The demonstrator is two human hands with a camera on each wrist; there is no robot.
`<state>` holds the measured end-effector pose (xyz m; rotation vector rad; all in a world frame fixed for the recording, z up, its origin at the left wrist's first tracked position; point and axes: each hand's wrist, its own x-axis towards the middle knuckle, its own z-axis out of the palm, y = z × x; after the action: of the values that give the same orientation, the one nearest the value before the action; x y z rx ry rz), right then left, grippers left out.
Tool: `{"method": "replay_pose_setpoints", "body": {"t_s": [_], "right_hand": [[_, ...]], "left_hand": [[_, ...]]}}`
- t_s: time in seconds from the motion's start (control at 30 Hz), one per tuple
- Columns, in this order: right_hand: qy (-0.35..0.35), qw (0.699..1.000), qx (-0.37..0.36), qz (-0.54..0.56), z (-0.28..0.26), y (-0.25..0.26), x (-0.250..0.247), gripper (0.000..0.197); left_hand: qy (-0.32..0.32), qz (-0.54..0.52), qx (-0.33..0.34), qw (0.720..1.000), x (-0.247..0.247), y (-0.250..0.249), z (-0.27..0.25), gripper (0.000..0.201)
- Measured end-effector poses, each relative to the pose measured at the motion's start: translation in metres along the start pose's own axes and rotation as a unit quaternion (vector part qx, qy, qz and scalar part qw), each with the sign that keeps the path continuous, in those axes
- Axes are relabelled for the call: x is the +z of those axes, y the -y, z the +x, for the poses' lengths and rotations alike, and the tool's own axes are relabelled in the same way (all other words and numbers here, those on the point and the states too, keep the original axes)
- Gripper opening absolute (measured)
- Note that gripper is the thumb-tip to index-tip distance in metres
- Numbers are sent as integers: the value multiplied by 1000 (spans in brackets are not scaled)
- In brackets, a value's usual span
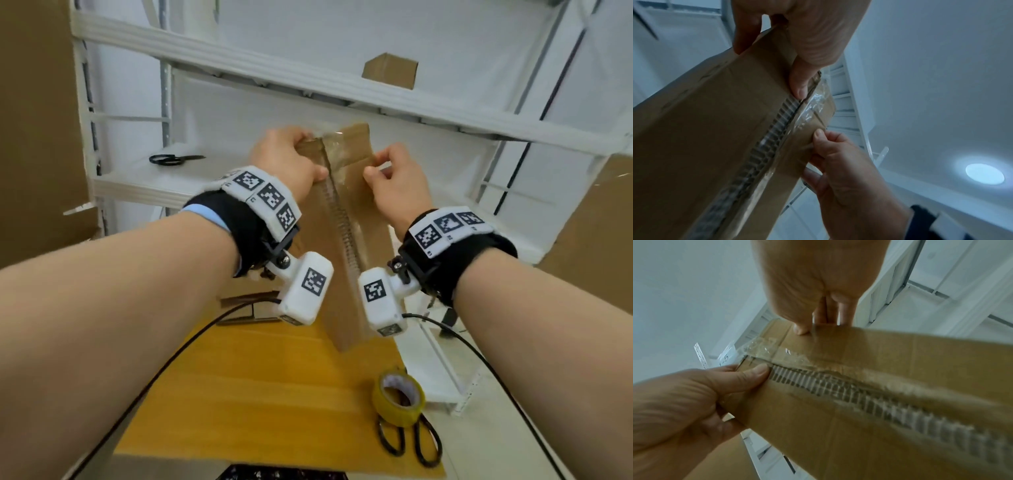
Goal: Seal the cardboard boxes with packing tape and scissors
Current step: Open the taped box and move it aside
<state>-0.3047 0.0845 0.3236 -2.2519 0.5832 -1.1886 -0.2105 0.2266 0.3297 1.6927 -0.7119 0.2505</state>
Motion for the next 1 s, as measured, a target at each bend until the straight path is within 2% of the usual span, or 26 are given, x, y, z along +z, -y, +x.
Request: {"method": "replay_pose_setpoints", "body": {"t_s": [0.07, 0.13, 0.2, 0.33, 0.5, 0.6, 0.7, 0.87, 0.9, 1.0], "right_hand": [[20, 999, 27, 30, -6, 3, -1, 13], [65, 995, 58, 47, -17, -1, 0, 24], [113, 989, 86, 44, -32, -9, 3, 39], [185, 977, 102, -18, -62, -30, 12, 73], [286, 948, 112, -79, -75, -44, 16, 84], [296, 944, 79, -123, -69, -39, 15, 77], [308, 947, 73, -61, -62, -37, 14, 52], [283, 954, 81, 54, -60, -43, 2, 13], [275, 956, 78, 67, -60, -44, 0, 9], [263, 959, 70, 81, -60, -47, 0, 16]], "left_hand": [[-8, 55, 45, 997, -3, -3, -5, 50], [1, 76, 90, 993, -2, 4, -16, 49], [22, 122, 123, 985, 3, 20, -32, 55], [105, 179, 89, 974, 16, 61, -59, 77], [173, 193, 97, 961, 25, 88, -78, 88], [202, 209, 120, 949, 30, 87, -85, 81], [216, 215, 145, 941, 32, 83, -89, 78], [221, 259, 153, 928, 29, 83, -88, 86], [225, 267, 154, 924, 29, 83, -87, 88], [236, 264, 148, 923, 29, 80, -86, 85]]}}
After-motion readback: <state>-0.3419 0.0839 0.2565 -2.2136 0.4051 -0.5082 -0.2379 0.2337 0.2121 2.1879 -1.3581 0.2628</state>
